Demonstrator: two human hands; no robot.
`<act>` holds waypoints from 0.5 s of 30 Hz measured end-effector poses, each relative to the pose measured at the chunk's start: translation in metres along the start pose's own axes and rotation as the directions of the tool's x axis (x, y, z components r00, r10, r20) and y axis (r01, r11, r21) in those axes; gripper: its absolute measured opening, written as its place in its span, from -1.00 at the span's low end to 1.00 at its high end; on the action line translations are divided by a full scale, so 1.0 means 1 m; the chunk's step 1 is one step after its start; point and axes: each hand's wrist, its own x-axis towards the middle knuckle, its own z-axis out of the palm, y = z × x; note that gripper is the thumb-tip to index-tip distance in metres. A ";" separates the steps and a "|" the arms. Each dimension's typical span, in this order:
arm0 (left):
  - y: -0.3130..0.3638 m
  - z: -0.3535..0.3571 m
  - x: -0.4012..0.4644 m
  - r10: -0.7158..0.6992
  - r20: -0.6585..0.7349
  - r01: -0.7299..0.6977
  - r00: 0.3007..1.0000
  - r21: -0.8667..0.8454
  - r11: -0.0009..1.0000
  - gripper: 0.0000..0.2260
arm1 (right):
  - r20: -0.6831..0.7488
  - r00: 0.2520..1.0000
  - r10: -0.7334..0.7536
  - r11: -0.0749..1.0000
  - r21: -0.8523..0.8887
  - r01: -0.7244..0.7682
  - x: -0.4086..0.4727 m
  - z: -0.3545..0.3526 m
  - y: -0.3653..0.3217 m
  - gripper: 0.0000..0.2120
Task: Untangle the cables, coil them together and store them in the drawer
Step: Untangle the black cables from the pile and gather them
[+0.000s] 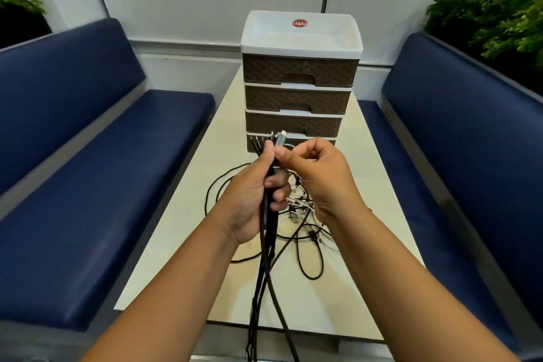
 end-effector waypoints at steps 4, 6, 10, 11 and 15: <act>0.016 -0.010 -0.003 0.039 0.047 -0.035 0.998 -0.097 0.995 -0.85 | 0.066 0.997 0.043 0.961 -0.274 -0.024 0.012 -0.027 0.026 -0.77; 0.026 -0.018 -0.001 0.064 0.022 -0.061 0.998 -0.124 0.990 -0.82 | 0.067 0.982 0.174 0.858 -0.499 -0.118 0.014 -0.046 0.058 -0.77; 0.036 -0.036 0.004 0.089 -0.054 -0.094 0.995 -0.087 0.992 -0.79 | 0.004 0.893 0.450 0.610 -0.732 -0.304 0.008 -0.068 0.129 -0.81; 0.036 -0.039 0.005 0.081 -0.070 -0.087 0.994 -0.092 0.992 -0.78 | -0.031 0.889 0.458 0.567 -0.760 -0.318 0.008 -0.067 0.143 -0.78; 0.030 -0.047 0.013 0.043 -0.097 -0.052 0.994 -0.092 0.994 -0.78 | -0.177 0.945 0.276 0.432 -0.855 -0.287 0.013 -0.052 0.174 -0.67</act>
